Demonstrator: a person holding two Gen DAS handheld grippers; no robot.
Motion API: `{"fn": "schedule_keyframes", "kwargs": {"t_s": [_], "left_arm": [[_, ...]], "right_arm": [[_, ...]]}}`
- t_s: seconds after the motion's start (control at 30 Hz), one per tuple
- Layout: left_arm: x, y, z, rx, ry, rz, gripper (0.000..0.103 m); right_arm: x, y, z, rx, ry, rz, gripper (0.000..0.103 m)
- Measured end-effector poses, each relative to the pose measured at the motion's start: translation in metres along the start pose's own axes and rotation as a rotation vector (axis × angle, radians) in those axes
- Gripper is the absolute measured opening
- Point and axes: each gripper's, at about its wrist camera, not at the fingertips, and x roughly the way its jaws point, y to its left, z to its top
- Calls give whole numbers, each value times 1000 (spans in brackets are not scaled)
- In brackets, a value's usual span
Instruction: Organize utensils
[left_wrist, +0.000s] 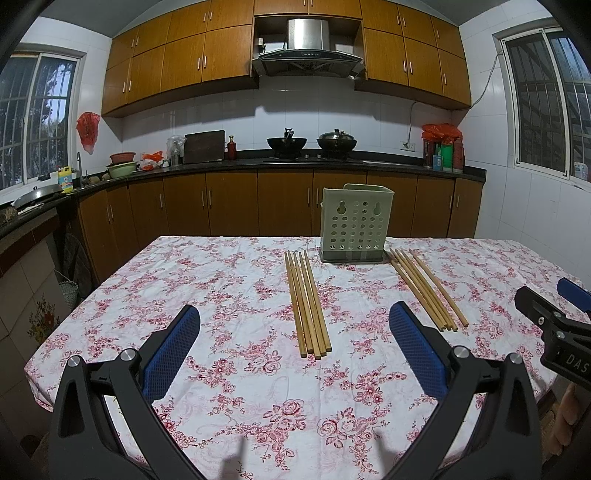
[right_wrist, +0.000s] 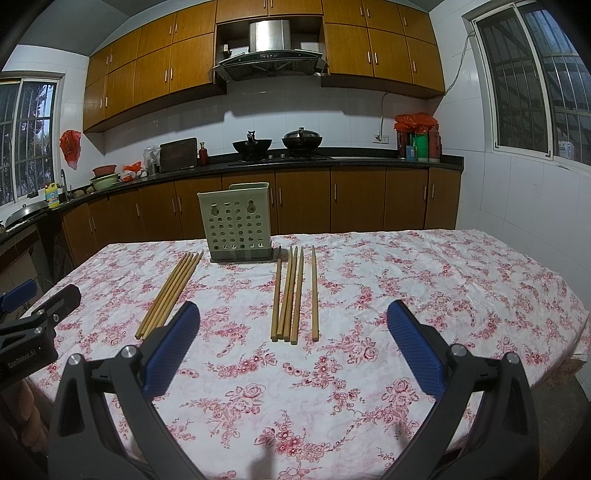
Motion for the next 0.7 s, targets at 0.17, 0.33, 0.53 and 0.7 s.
{"fn": "schedule_keyframes", "kwargs": {"t_s": [0.17, 0.33, 0.53, 0.7], "left_arm": [[-1, -1, -1, 0, 1, -1, 101], [1, 0, 0, 0, 0, 0, 101], [0, 0, 0, 0, 0, 0, 101], [1, 0, 0, 0, 1, 0, 101]], "right_arm": [[0, 0, 0, 0, 0, 0, 99], [0, 0, 0, 0, 1, 0, 99], [0, 0, 0, 1, 1, 0, 99], [0, 0, 0, 1, 1, 1, 99]]}}
